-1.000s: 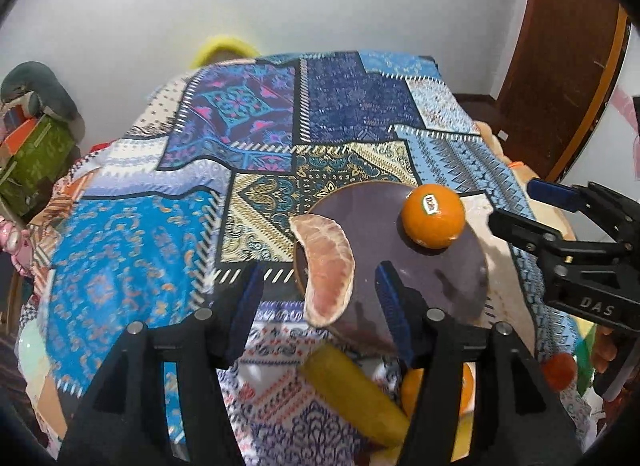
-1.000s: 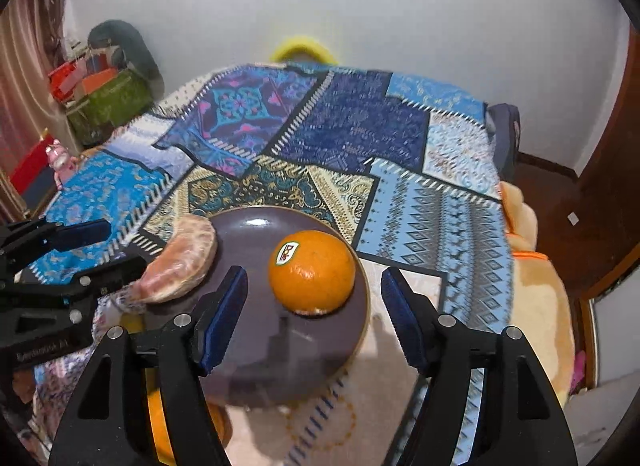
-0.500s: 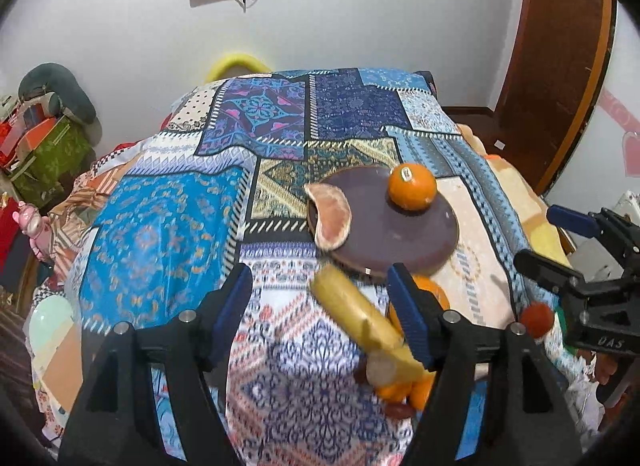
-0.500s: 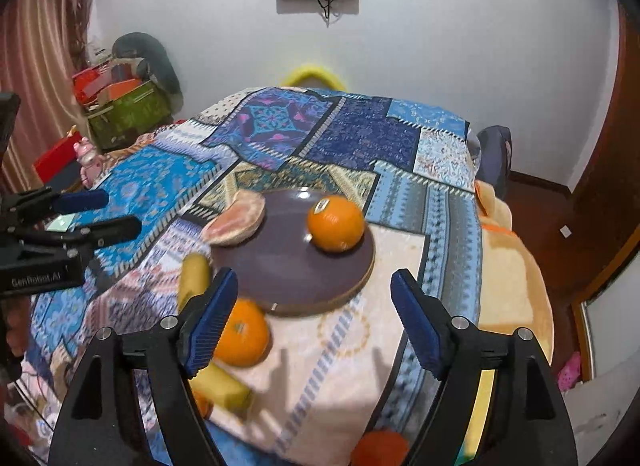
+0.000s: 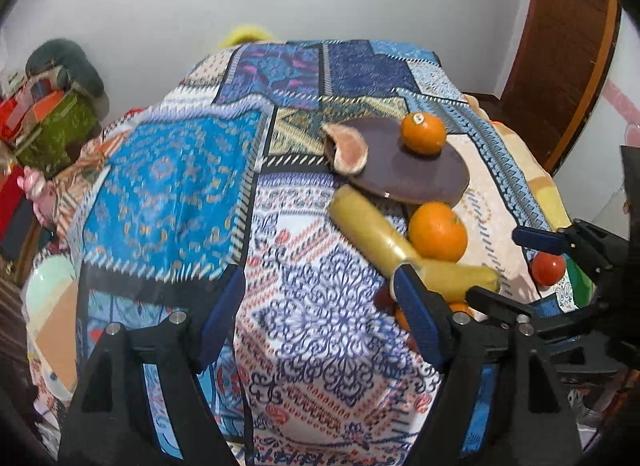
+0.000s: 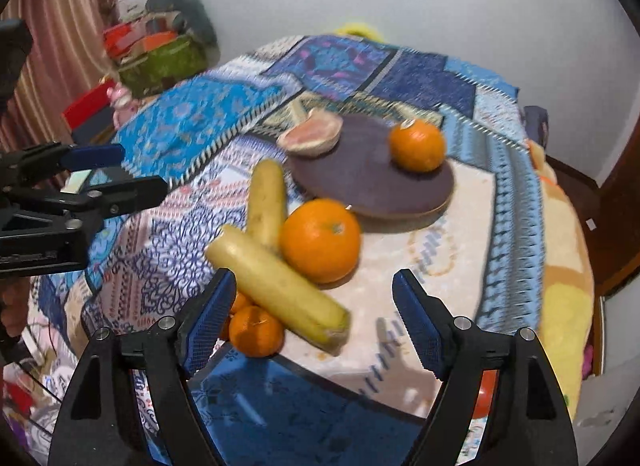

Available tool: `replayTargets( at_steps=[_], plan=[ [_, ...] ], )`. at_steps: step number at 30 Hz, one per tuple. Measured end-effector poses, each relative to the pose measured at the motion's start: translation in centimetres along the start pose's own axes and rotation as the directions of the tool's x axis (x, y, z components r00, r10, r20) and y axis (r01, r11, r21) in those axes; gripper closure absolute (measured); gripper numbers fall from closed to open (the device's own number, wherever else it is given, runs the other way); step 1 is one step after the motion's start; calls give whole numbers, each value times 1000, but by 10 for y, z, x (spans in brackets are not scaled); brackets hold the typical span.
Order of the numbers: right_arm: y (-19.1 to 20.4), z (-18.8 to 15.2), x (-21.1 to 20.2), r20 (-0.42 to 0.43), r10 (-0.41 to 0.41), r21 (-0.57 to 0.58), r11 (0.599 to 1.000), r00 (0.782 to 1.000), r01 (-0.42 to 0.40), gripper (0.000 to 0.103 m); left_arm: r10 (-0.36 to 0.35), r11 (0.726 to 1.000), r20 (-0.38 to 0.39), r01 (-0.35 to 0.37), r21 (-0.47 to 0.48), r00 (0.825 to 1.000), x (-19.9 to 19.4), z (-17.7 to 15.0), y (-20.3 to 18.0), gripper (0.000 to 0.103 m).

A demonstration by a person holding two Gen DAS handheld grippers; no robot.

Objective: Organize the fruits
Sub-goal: 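Reach down and grasp a yellow banana with the right tool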

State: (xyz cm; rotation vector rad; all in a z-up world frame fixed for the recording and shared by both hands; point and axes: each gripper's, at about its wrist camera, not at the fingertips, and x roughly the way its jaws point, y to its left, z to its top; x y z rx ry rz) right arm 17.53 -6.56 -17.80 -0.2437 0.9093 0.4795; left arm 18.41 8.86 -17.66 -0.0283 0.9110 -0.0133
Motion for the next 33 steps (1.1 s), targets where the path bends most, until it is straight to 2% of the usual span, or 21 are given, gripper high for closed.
replayTargets(
  at_steps=[9,14,17,19,20,21,26,27,28,29,33],
  plan=[
    [4,-4,32,-97,26,-12,1000,995,-28,24,-17,999,-79,14,-45,997,24,-23,9,26],
    [1,-7,34,-104,78,4,997,991,-78,28,-22,999,-99,17,-48,995,31,-29,7,26],
    [3,-9,28,-91,77,-18,997,993,-79,40,-27,998,-101,22,-53,994,32,-30,6,26],
    [3,-10,21,-75,65,-27,997,995,-68,55,-30,998,-100,24,-57,995,32,-29,5,26],
    [1,-10,18,-68,65,-23,997,996,-67,58,-32,998,-99,26,-58,995,32,-28,5,26],
    [-3,-12,13,-62,88,-6,996,994,-88,62,-35,998,-96,29,-59,995,31,-28,4,26],
    [-15,-24,-2,-39,97,25,995,994,-96,73,-44,998,-86,40,-52,995,28,-25,-3,26],
    [-19,-27,-7,-29,89,30,996,996,-88,79,-47,998,-84,43,-48,995,27,-24,-4,26],
    [-22,-28,-12,-18,81,39,996,997,-80,102,-49,998,-83,45,-45,995,26,-24,-7,26],
    [-28,-29,-17,-16,54,57,997,998,-53,103,-52,998,-81,48,-41,995,26,-24,-9,26],
    [-52,-33,-19,-41,50,120,992,998,-44,101,-59,998,-76,57,-19,995,25,-22,-19,26]
  ],
)
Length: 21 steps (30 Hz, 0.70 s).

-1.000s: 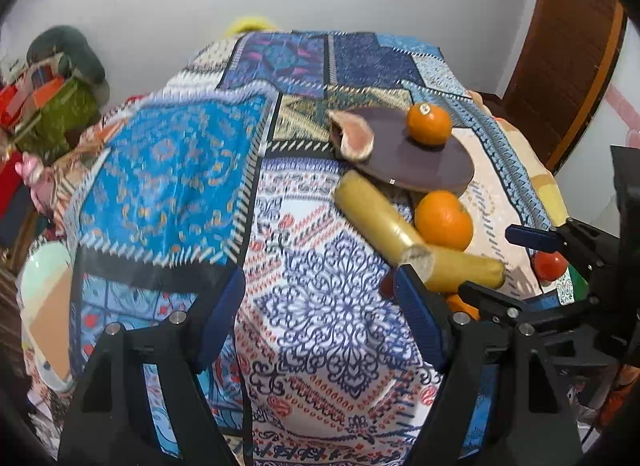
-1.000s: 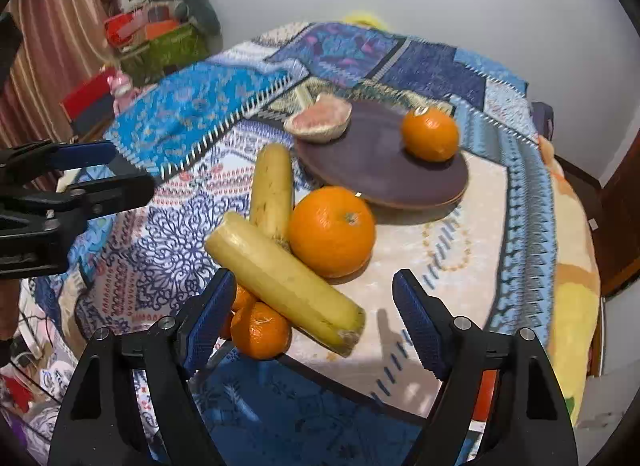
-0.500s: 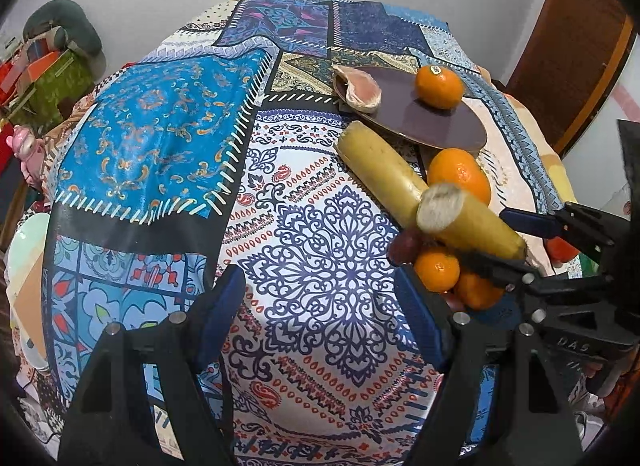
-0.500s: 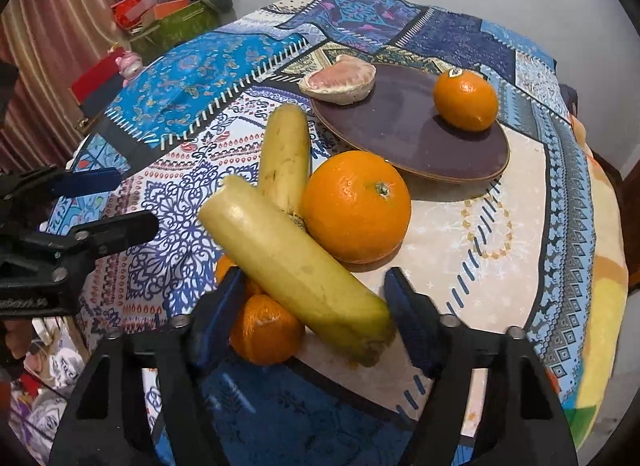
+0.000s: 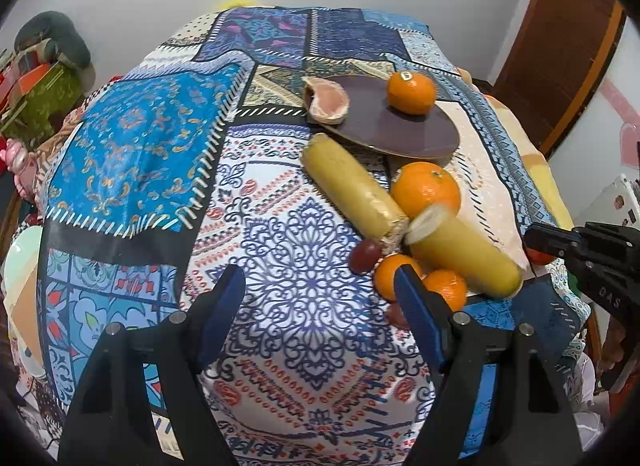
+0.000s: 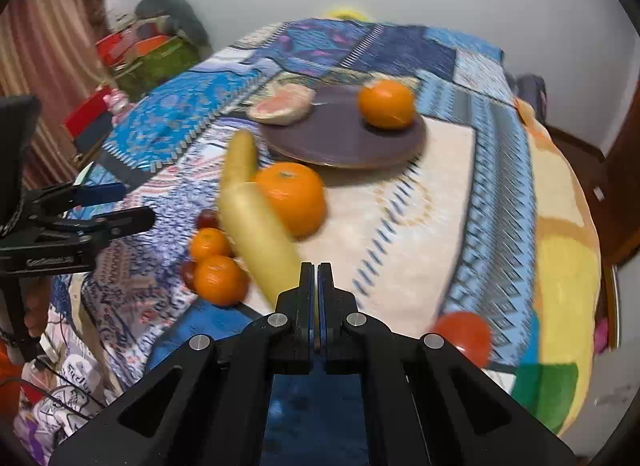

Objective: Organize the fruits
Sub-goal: 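Reach down and grasp a yellow banana with the right tool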

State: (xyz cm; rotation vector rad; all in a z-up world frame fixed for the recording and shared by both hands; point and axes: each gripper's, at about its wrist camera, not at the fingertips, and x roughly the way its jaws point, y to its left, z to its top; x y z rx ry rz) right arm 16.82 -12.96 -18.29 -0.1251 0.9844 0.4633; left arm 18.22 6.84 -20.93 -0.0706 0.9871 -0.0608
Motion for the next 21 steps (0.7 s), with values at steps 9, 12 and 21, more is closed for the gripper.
replayTargets(
  at_steps=[9,12,21],
  plan=[
    [24,3,3,3,85,-48,995,996,-85,69,14,1000,-10,-14,21,1000,1,-5,-2,26],
    [39,11,17,-21,83,-95,992,996,-85,69,12,1000,-5,-12,10,1000,-2,-8,2,26],
    [49,25,50,-130,103,-165,978,986,-124,62,6,999,-9,-6,-31,1000,-2,-11,14,26]
  ],
)
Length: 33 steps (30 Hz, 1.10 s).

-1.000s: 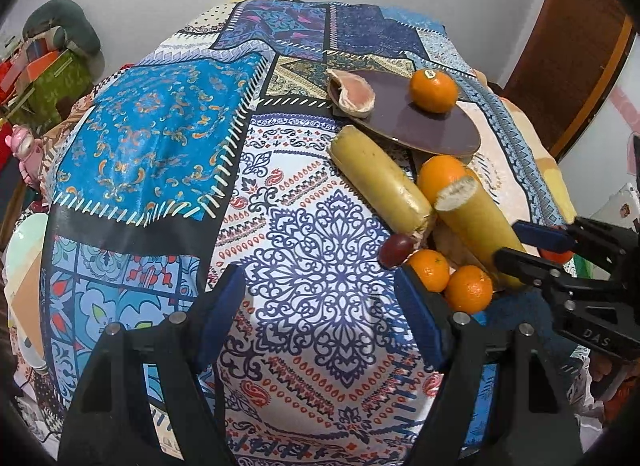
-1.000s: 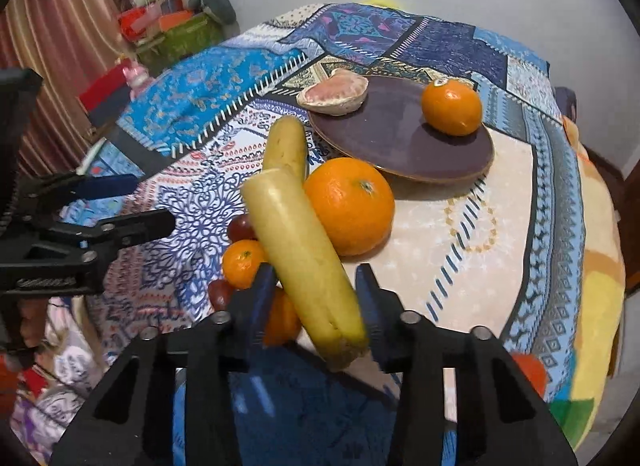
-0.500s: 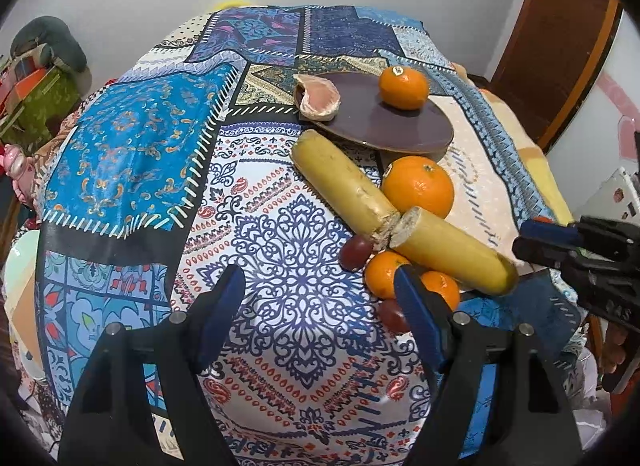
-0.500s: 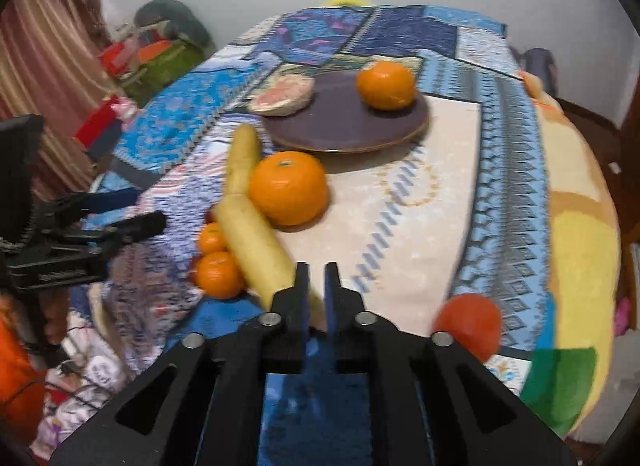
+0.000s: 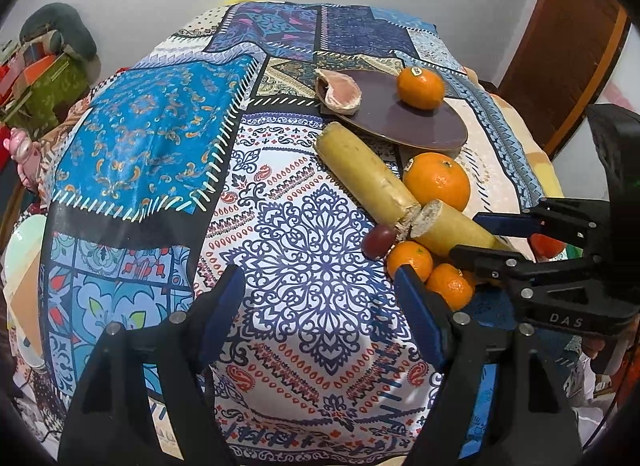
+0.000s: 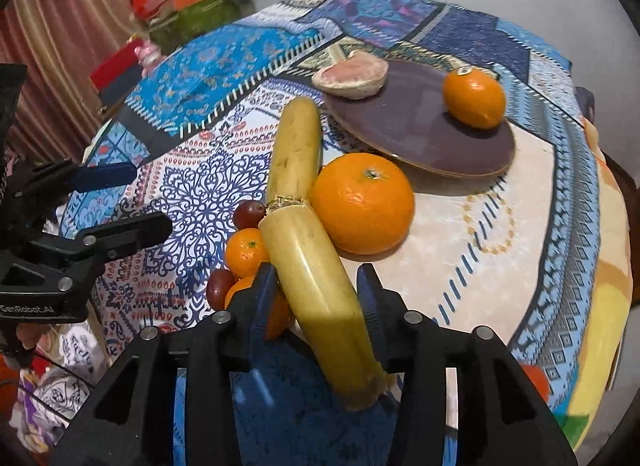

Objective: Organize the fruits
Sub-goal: 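Reach down and grasp a yellow banana with the right tool, then lift the banana with the right tool while the left tool grasps a large orange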

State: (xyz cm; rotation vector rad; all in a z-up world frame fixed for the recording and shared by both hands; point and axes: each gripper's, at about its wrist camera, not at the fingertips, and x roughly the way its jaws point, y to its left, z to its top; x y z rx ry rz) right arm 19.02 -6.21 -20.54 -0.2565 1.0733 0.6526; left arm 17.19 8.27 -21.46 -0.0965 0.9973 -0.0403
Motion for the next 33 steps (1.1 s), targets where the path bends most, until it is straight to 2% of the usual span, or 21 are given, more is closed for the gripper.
replayTargets(
  at_steps=[5,11,17,21,33],
  plan=[
    [-4,1,-1,-27,34,-5,999,999,-34,64,-13,1000,11,13,-11,1000,-3,0,-2,26],
    [-6,-17,-15,17,6,22,1000,1000,-7,69,-17,1000,23,17,-1,1000,-7,2,-7,26],
    [-33,-42,-31,34,-75,114,991,997,70,71,-28,999,27,27,17,999,-7,6,-17,26],
    [-50,-45,-33,16,-138,154,979,990,134,71,-34,999,21,33,36,999,-2,10,-27,26],
    [-58,-38,-15,10,-112,145,983,994,109,67,-73,992,-5,73,107,997,21,37,-64,26]
  ],
)
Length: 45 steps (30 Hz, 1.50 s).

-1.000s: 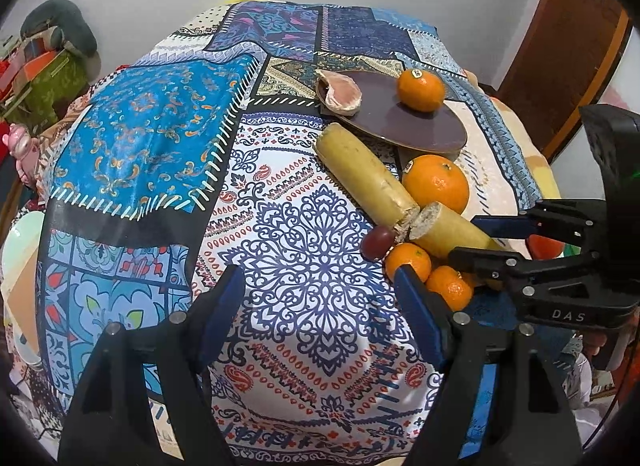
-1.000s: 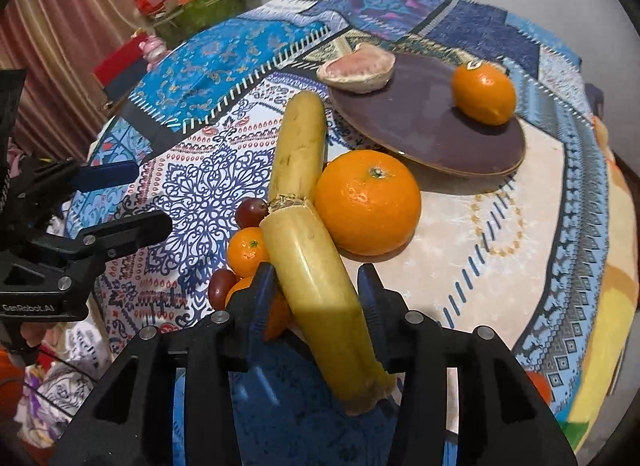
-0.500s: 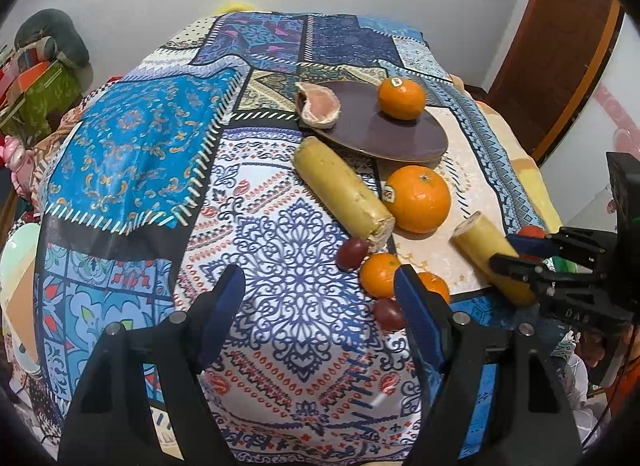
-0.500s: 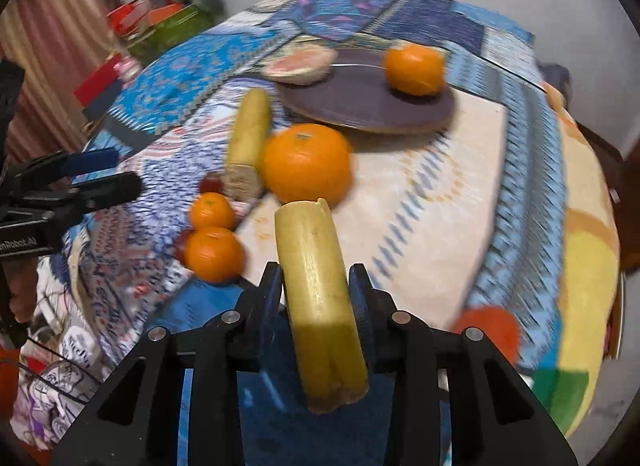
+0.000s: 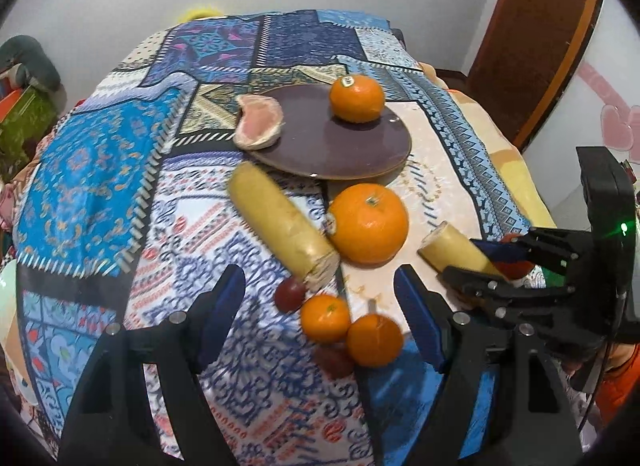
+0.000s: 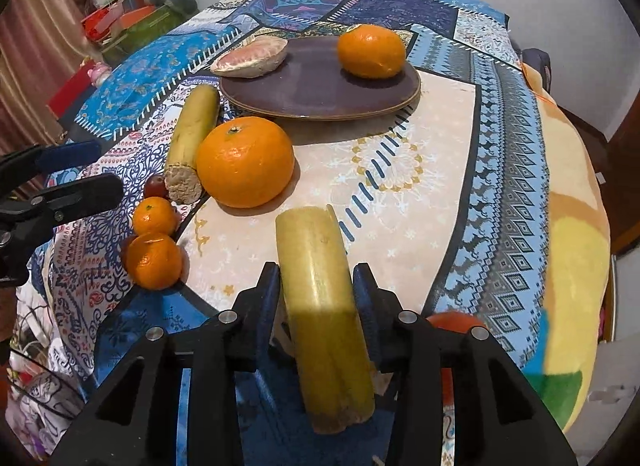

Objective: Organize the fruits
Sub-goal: 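Lift the banana with the right tool while the left tool grasps a large orange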

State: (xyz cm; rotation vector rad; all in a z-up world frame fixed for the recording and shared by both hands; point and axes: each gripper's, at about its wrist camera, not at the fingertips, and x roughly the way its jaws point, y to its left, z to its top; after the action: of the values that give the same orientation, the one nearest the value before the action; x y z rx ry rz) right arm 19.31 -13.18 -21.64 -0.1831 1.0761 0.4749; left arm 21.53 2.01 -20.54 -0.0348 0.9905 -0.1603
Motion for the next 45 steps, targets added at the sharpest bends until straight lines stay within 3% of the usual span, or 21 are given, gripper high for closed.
replayTargets(
  at_steps=[16,24,27,34,45],
  plan=[
    [-21,5,-40,165,17,68,997,986,-28,70,-9,997,-47,12,71,999,49,38,-30,26],
    [-30,11,-42,190,15,97,995,982,-34,71,-22,996,-80,29,82,997,73,39,-38,27],
    [-32,11,-42,191,12,99,995,982,-31,71,-3,996,-76,10,91,997,77,39,-40,35],
    [-37,15,-44,199,-2,111,994,980,-20,71,-31,997,-69,36,65,997,71,39,-32,37],
    [-34,29,-51,233,-20,97,995,972,-3,71,-46,999,42,45,30,998,28,49,-23,37]
  ],
)
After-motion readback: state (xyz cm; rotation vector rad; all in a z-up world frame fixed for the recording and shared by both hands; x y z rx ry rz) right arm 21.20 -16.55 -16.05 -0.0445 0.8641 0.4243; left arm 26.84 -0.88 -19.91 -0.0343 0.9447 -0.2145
